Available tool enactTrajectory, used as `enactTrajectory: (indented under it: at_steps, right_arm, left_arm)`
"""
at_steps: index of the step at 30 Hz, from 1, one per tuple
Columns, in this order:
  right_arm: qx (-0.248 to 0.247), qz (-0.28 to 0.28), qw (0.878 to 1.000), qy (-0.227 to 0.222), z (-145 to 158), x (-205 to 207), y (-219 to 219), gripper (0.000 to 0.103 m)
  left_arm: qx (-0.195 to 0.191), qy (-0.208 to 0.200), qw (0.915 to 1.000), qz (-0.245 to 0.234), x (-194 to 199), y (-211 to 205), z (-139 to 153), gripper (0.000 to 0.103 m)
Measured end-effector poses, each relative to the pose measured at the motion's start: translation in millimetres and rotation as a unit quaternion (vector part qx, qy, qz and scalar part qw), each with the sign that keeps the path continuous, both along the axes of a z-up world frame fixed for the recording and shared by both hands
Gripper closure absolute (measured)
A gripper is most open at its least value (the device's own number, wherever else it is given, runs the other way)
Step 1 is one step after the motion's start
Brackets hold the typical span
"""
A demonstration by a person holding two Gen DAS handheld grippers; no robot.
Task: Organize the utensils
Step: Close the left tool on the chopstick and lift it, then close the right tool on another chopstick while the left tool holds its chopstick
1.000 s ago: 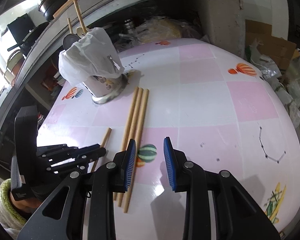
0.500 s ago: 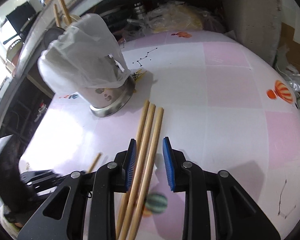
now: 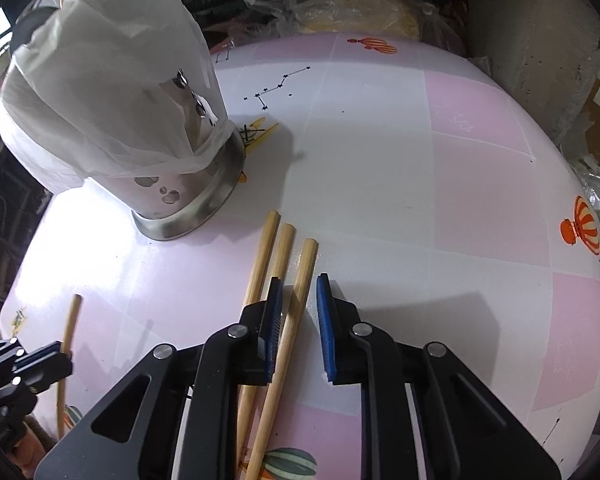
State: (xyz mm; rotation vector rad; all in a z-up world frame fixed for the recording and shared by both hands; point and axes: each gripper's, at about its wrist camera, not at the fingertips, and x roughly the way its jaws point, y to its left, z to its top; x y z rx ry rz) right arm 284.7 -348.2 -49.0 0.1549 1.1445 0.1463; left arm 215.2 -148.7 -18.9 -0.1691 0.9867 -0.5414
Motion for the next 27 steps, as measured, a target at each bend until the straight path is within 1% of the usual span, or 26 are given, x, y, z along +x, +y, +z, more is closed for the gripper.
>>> enactTrajectory:
  at_steps: [6,9,11,12,14,16,21,23,27]
  right_arm:
    - [-0.018,0.003,1.000,0.008,0.5,5.6,3.5,0.089]
    - [-0.040,0.007,0.999,0.008,0.3,8.9,8.4,0.089]
    - [-0.063,0.011,0.998,0.002,0.7,6.7,14.5,0.090]
    - [-0.066,0.011,0.998,-0.001,0.7,5.6,16.2,0.093]
    - [-0.066,0.005,0.998,-0.006,0.9,2.3,17.6,0.094]
    - [-0.056,-0.005,0.998,-0.009,0.6,0.1,15.6,0.096]
    - [-0.015,-0.030,0.999,-0.024,4.6,-9.6,5.6,0.096]
    - [-0.002,-0.036,0.999,-0.038,13.2,-14.3,0.8,0.096]
    - [0.025,-0.045,0.996,-0.079,45.8,-32.2,-11.3,0.096]
  left_arm:
    - [-0.005,-0.005,1.0000,-0.001,-3.6,4.9,3.3,0.098]
    - [-0.004,-0.007,1.0000,-0.001,-4.9,6.0,5.0,0.098]
    - [-0.004,-0.009,1.0000,0.001,-5.3,6.7,5.8,0.098]
    - [-0.004,-0.010,0.9999,0.002,-5.9,7.3,6.3,0.098]
    - [-0.004,-0.012,0.9999,0.004,-6.4,8.4,7.9,0.098]
    - [-0.004,-0.014,0.9999,0.005,-6.7,9.0,9.3,0.098]
    - [-0.003,-0.020,0.9998,0.007,-7.8,9.5,12.7,0.098]
    - [-0.004,-0.023,0.9997,0.007,-8.7,10.0,14.9,0.098]
    - [-0.008,-0.032,0.9994,0.008,-11.4,11.1,21.0,0.098]
